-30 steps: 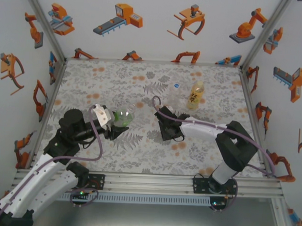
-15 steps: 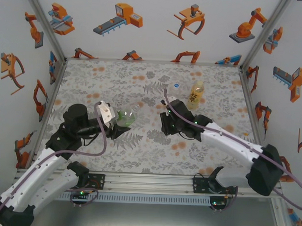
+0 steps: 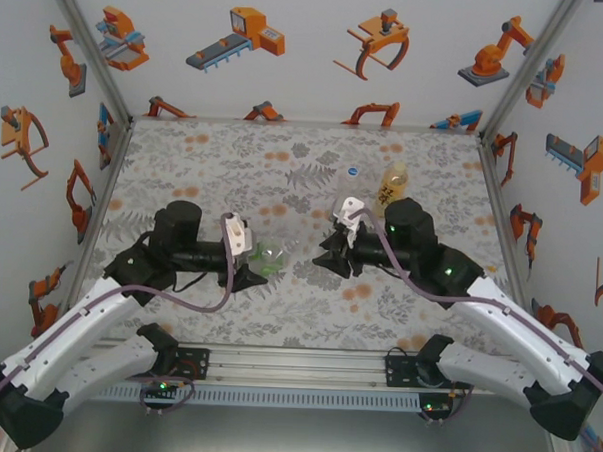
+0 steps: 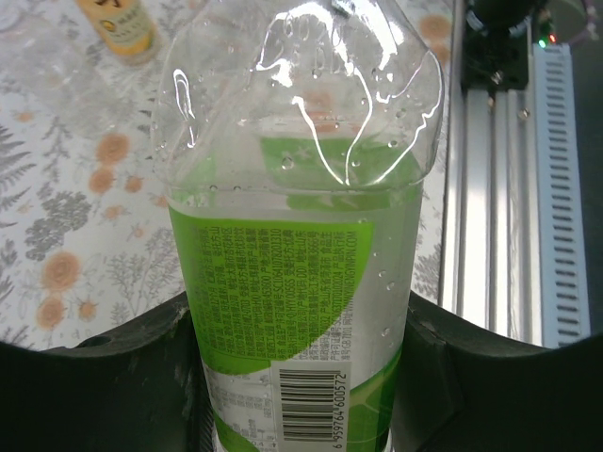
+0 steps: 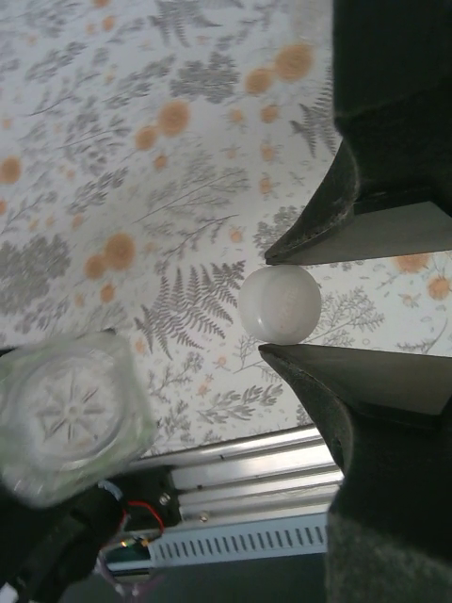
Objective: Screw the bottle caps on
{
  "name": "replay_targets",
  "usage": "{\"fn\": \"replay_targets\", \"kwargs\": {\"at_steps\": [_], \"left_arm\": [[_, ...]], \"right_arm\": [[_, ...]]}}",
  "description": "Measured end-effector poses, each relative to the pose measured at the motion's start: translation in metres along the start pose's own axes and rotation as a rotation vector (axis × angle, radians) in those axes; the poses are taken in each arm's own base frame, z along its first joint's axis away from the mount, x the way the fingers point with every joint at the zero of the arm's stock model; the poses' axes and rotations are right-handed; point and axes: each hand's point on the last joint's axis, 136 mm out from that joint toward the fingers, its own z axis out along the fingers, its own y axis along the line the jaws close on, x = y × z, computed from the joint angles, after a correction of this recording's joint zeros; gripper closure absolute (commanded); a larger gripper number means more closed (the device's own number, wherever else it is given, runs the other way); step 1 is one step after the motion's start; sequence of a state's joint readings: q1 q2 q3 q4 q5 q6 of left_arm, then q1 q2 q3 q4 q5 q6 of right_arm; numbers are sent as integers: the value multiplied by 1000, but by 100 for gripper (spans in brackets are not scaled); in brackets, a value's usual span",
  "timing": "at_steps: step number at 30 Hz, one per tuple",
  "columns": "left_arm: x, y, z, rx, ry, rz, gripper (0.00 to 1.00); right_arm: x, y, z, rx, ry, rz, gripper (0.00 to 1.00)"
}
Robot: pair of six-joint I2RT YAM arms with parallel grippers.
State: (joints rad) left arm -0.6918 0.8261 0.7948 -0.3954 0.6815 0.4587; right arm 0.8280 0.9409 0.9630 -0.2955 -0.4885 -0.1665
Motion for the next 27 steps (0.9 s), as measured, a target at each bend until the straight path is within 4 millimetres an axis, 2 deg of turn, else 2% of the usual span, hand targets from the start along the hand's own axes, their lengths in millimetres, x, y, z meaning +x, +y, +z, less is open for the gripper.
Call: {"fn": "replay_targets", "kwargs": {"at_steps": [4,8,13,18,27], "left_arm": [[4,-15,4,57,31,32,100],[10,-21,4,80,52,46,100],[13,-23,6,92,66,54,100],[15,-27,7,112,71,59,100],[16,-28,7,120,74,61,100]], "right_arm": [[-28,20,-10,-104,-80,-133,81],[-45,36,-21,-173,-144,-232,82],[-51,46,-24,-229,-173,-286,82],[-55,50,-17,-276,-174,-310,83],[-46,56,-7,-338,-151,-308,83]]}}
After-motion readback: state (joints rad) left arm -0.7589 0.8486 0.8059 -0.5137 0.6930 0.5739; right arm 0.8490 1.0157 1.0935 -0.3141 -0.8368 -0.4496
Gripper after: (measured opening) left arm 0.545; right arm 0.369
